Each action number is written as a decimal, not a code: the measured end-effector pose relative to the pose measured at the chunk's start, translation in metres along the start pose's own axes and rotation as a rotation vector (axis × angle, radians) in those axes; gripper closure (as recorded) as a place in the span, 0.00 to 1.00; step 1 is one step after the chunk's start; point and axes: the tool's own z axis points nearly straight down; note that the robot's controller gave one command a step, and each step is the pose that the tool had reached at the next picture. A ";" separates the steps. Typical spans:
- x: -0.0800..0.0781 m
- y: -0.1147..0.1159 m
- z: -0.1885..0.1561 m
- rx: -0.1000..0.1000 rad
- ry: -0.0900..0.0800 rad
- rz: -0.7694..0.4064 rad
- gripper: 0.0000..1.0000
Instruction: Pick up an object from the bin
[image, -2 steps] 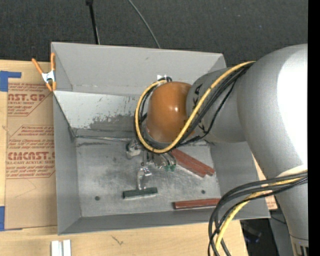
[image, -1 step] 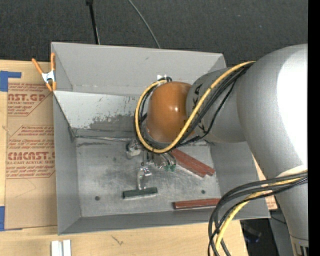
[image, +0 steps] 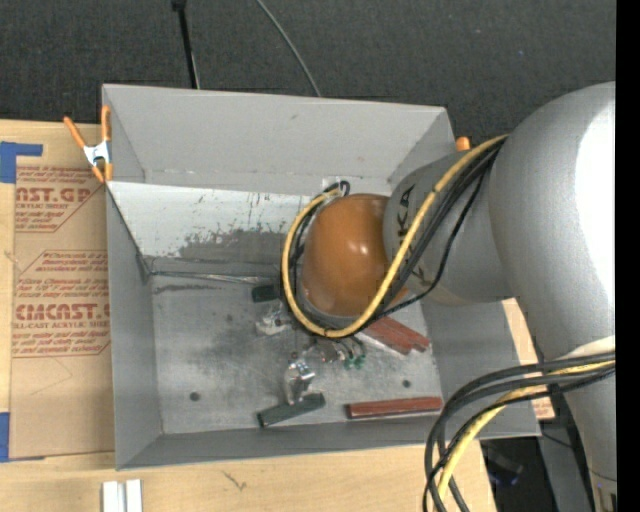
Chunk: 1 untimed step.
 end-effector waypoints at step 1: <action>0.020 0.018 -0.009 0.003 -0.002 -0.169 0.00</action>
Offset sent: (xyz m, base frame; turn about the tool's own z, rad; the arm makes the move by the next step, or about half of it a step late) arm -0.0357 -0.0337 -0.0062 -0.1979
